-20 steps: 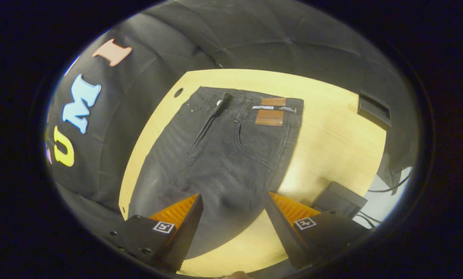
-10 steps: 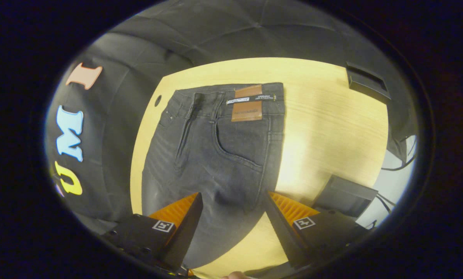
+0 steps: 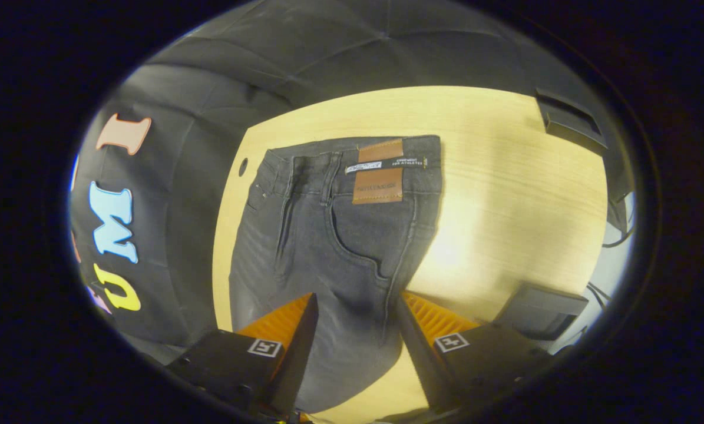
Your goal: Grasp the waist and the cuffs of the jeans and fold them to make the two legs overlap; first hold the waist and fold one-third of the jeans toward the cuffs, then hold the cuffs and fold the remaining one-third in the same direction to finish folding.
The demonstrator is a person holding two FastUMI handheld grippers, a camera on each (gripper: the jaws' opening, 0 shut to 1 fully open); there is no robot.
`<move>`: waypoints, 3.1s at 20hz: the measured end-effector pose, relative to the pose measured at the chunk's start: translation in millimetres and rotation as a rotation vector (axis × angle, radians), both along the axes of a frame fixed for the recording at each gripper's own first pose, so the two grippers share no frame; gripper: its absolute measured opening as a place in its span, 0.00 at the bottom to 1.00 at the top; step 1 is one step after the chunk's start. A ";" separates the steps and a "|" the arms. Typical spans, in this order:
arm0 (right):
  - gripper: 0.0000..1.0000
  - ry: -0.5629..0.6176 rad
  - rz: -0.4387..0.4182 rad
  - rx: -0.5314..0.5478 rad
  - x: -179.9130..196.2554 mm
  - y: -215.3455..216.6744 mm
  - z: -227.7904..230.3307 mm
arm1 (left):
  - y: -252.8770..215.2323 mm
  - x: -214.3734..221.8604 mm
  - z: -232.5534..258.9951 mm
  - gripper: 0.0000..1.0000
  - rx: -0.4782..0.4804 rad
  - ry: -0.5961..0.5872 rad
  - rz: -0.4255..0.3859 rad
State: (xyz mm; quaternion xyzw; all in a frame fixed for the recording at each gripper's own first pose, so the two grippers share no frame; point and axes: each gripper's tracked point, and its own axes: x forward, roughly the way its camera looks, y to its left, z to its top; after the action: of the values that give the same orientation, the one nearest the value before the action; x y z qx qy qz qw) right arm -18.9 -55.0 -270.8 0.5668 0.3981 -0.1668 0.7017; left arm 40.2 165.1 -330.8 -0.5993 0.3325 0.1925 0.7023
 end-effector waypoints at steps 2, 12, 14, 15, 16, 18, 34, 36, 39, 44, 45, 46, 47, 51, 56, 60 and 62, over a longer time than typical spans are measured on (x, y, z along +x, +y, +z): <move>0.51 0.024 0.014 -0.024 -8.8 -3.4 -5.9 | 4.0 -3.3 -2.7 0.18 -0.026 -0.005 0.021; 0.02 -0.056 -0.016 0.156 -16.7 -8.7 -2.9 | 10.9 -21.5 18.4 0.10 -0.080 -0.029 0.008; 0.02 -0.082 0.008 0.183 -16.6 -10.7 3.9 | 9.1 -22.6 31.3 0.10 -0.105 -0.044 0.005; 0.01 -0.098 0.017 0.203 -16.8 -11.8 8.8 | 7.6 -22.9 35.6 0.10 -0.112 -0.045 0.004; 0.01 -0.110 0.025 0.233 -17.5 -13.0 14.9 | 5.3 -23.0 40.9 0.10 -0.121 -0.048 0.003; 0.01 -0.150 0.038 0.324 -20.1 -21.1 37.7 | 0.2 -19.4 53.0 0.10 -0.155 -0.060 0.007; 0.01 -0.297 0.301 0.403 206.7 -4.0 188.1 | -73.8 172.9 178.7 0.09 -0.166 -0.165 -0.151; 0.01 -0.250 0.255 0.417 235.7 -0.9 163.8 | -86.1 205.8 167.1 0.09 -0.152 -0.156 -0.172; 0.01 -0.239 0.232 0.394 265.1 3.4 124.2 | -97.4 244.7 138.9 0.09 -0.059 -0.131 -0.228; 0.04 -0.281 0.220 0.271 286.9 12.3 81.7 | -120.5 285.1 107.9 0.10 0.048 -0.116 -0.302; 0.05 -0.292 0.215 0.258 286.5 11.1 80.4 | -122.4 289.1 105.0 0.09 0.068 -0.117 -0.312; 0.10 -0.297 0.213 0.237 286.1 10.5 78.4 | -125.7 292.2 104.9 0.10 0.084 -0.118 -0.323; 0.14 -0.308 0.212 0.220 287.9 12.9 75.3 | -127.1 292.7 107.4 0.12 0.093 -0.124 -0.329; 0.48 -0.366 0.229 0.148 279.3 4.1 92.0 | -128.0 293.3 112.0 0.73 0.168 -0.137 -0.344; 0.77 -0.353 0.210 -0.117 251.4 -37.8 95.2 | -112.6 267.7 126.3 0.89 0.408 -0.141 -0.374; 0.86 -0.294 0.077 -0.260 212.8 -77.2 83.8 | -122.0 235.3 166.3 0.98 0.587 -0.217 -0.412; 0.86 -0.265 0.016 -0.243 193.7 -78.8 71.1 | -129.0 216.3 187.6 1.00 0.660 -0.265 -0.418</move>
State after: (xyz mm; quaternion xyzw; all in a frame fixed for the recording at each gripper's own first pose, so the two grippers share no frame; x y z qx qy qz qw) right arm 174.8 -133.8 -199.7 0.4917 0.2836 -0.1318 0.8127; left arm 256.5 36.1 -143.2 -0.2813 0.2741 0.0632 0.9175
